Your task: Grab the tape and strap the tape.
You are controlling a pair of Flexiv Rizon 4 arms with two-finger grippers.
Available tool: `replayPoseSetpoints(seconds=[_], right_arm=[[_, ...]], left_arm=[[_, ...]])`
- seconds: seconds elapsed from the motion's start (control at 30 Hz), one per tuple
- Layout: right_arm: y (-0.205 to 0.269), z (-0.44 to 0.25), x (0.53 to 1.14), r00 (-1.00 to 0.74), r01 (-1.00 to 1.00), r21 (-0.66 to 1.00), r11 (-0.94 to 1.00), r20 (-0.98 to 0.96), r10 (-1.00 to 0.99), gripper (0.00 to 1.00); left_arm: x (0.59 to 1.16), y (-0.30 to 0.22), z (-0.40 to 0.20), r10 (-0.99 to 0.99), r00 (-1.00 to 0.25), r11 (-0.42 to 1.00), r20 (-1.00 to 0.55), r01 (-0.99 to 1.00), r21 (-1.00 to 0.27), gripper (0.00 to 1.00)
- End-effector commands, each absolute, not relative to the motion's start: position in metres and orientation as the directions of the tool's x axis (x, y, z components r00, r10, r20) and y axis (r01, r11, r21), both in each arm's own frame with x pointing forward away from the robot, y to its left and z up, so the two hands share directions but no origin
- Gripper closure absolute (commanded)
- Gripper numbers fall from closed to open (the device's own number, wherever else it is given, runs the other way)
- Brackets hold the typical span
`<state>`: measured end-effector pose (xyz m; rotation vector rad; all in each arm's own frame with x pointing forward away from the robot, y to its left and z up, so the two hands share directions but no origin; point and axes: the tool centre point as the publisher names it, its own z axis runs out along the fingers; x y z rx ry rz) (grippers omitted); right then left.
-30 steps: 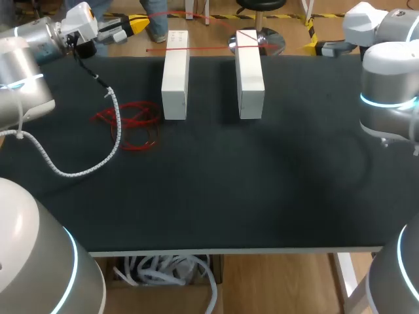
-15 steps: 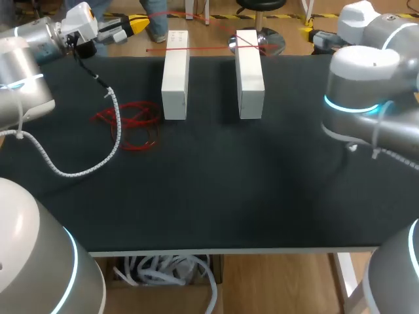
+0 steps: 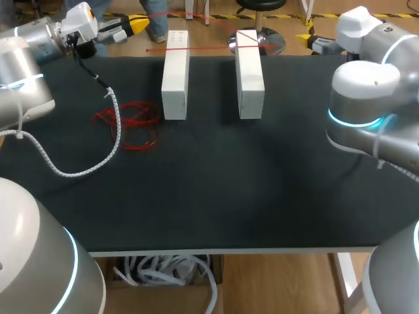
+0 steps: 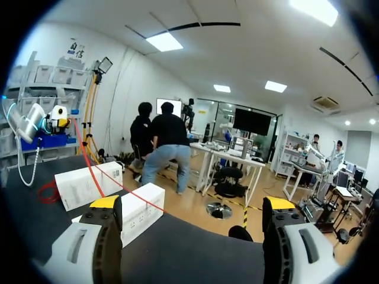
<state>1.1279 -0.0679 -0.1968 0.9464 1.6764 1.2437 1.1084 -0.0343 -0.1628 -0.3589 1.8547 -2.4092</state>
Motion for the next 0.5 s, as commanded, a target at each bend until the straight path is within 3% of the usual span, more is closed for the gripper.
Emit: replayPoseSetpoints(seconds=[0.03,0.3,0.5], right_arm=[[-0.0694,-0.1987,1.1280,-0.379,0.078,0.972,0.221,-0.176,0.908,0.00],[-0.0694,-0.1987,1.1280,-0.379,0.078,0.972,0.221,-0.176,0.908,0.00],[-0.0699,-0.1896,1.1203,-0.333,0.023,0.990,-0.136,0.136,0.933,0.00]], left_arm=[[1.1080,-0.0345,-0.1630,-0.207,-0.969,-0.265,0.136,-0.078,-0.961,1.00],[1.1080,-0.0345,-0.1630,-0.207,-0.969,-0.265,0.136,-0.078,-0.961,1.00],[1.1080,-0.0345,-0.1630,-0.207,-0.969,-0.265,0.136,-0.078,-0.961,1.00]])
